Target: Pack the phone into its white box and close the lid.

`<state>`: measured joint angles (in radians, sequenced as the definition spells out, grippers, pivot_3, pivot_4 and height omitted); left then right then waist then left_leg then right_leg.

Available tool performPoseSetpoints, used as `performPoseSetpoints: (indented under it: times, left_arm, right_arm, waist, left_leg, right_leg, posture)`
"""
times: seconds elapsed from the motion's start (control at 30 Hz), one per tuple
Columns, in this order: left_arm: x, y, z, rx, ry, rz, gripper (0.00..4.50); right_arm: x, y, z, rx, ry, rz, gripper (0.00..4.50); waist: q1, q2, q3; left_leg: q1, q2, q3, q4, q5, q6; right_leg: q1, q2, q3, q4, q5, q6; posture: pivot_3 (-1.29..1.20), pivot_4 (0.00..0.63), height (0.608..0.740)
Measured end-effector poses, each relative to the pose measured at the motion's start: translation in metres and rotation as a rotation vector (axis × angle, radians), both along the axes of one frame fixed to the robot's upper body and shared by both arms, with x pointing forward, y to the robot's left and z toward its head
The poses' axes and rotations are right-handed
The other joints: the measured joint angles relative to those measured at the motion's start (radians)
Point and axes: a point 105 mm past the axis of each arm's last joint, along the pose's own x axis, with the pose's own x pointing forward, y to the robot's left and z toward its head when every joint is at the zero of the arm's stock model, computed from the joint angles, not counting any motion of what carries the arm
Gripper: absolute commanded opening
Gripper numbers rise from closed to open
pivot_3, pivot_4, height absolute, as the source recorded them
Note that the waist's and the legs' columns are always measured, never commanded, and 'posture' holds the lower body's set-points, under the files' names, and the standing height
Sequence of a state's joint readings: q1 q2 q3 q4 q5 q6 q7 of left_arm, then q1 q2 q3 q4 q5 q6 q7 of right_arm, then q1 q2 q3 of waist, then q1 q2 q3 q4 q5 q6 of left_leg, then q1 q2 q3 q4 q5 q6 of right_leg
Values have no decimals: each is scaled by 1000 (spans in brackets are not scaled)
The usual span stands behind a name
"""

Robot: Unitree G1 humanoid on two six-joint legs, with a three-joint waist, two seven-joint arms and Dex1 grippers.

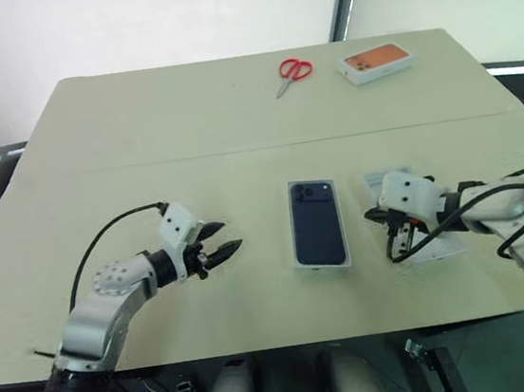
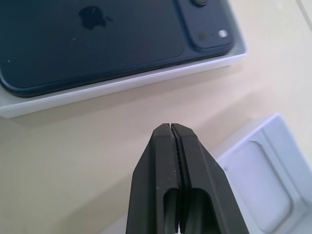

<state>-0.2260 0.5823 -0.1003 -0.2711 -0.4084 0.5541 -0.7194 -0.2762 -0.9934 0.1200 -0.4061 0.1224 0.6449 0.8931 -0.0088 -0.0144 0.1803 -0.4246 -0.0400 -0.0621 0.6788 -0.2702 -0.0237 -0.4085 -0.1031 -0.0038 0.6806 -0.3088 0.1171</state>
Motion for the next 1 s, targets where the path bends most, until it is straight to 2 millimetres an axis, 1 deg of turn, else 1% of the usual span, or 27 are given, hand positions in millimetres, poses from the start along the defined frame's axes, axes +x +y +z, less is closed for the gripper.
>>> performPoseSetpoints:
  times: [0.03, 0.13, 0.17, 0.23, 0.3, 0.43, 0.6, 0.77, 1.0]
  left_arm:
    - [5, -7, -1, 23, 11, -18, 1089]
    - [18, -38, -6, 148, 36, -101, 1089]
    - [19, -44, -7, 179, 33, -127, 1089]
    - [17, -53, -10, 231, 37, -176, 1089]
    - [16, -62, -11, 242, 38, -222, 1089]
    - [9, -83, -14, 206, 56, -292, 1089]
    - [3, -93, -15, 198, 69, -349, 1089]
    - [-5, -98, -16, 193, 95, -388, 1089]
    - [-9, -103, -16, 181, 110, -404, 1089]
  right_arm:
    - [1, 2, -2, 1, -2, -2, 0]
    - [2, 13, -17, 17, 22, 5, 0]
    - [1, 16, -21, 19, 30, 11, 0]
    - [1, 16, -24, 5, 35, 4, 0]
    - [2, 14, -25, -5, 28, -13, 0]
    - [2, 19, -27, 11, 30, -12, 0]
    - [-2, 24, -25, 17, 32, 10, 0]
    - [-12, 20, -28, -16, 73, 39, 0]
    - [-16, 16, -26, -33, 88, 52, 0]
  waist:
    - [3, 0, 0]
    - [10, 0, 0]
    - [10, 0, 0]
    - [4, 0, 0]
    - [0, 0, 0]
    - [0, 0, 0]
    - [2, 0, 0]
    - [0, 0, 0]
    - [1, 0, 0]
  left_leg:
    - [0, 0, 0, 0, 0, 0]
    - [-1, -1, 0, 2, 0, 0]
    - [-1, -1, 0, 2, -1, 1]
    - [-1, -1, 1, 2, -1, 2]
    - [-1, -1, 1, 2, -1, 2]
    - [-1, -1, 0, 3, -1, 1]
    - [-1, -1, 0, 3, -1, 1]
    - [-1, -1, 0, 3, -1, 2]
    - [-1, -1, 0, 3, -1, 2]
  right_leg:
    - [0, 0, 0, 0, 0, 0]
    - [1, 0, -1, 0, 0, 0]
    - [1, 0, 0, 0, 0, 0]
    - [0, 0, 0, 0, 0, 1]
    - [0, 0, 0, 0, 0, 1]
    - [0, 0, 0, 1, 0, 1]
    - [1, 0, 0, 1, 0, 1]
    - [1, 0, 0, 1, 0, 1]
    - [1, 0, 0, 1, 0, 1]
  posture:
    - [0, 150, 697]
    - [0, 150, 697]
    - [0, 150, 697]
    - [0, 150, 697]
    - [0, 150, 697]
    - [0, 150, 697]
    - [0, 150, 697]
    - [0, 150, 697]
    - [0, 150, 697]
